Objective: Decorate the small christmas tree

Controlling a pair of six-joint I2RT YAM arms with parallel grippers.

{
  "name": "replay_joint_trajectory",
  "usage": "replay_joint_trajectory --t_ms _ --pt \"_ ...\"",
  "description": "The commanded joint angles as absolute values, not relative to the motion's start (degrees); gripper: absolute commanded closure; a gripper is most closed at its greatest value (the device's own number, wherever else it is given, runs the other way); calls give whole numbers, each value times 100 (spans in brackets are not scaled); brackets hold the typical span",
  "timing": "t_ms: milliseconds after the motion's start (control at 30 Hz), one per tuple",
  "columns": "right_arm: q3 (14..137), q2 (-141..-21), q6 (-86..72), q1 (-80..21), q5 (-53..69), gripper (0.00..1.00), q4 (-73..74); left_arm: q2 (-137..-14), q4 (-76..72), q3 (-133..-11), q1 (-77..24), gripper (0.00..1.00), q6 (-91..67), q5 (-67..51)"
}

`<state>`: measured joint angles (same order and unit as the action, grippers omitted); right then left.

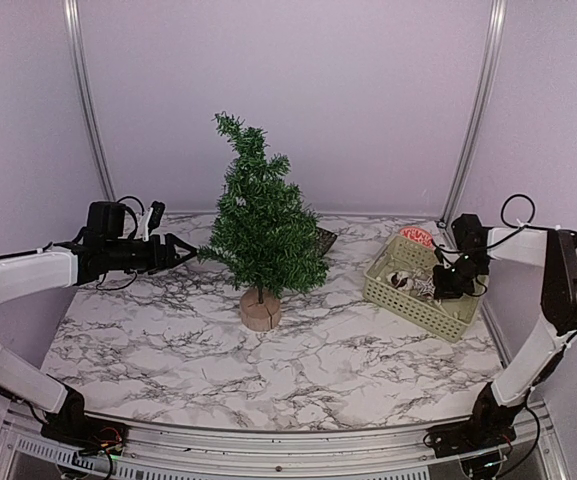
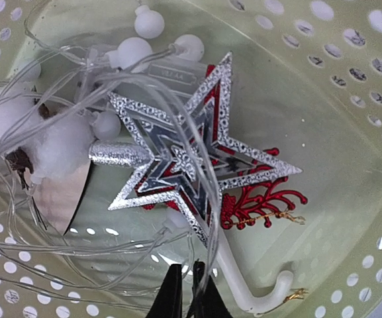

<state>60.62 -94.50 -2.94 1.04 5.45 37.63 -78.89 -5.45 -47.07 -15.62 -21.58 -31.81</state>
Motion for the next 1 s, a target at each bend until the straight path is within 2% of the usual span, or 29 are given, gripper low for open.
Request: replay_joint_trajectory --t_ms 0,133,367,600,800,967 --pt "6137 -9286 -290 126 561 100 3722 -7810 -413 -4750 -1537 23 -2059 -3179" --pt "6618 -8788 -274 123 467 100 4143 -7684 -335 -4782 -1502 23 -2078 -3133" --pt "8406 -8025 -231 124 797 100 4689 -7241 -278 -4863 -1354 22 -2317 -2998" --pt "10359 -8057 -213 21 2084 100 4656 -6831 -265 -5067 -1354 22 -2447 -2779" --pt "12086 -8538 -81 -748 2599 100 4710 -6384 -210 -5198 -1354 21 -2386 -2643" --pt "12825 -8664 -266 -907 3187 100 4342 -5966 -104 -5351 -1354 21 -2332 -2540"
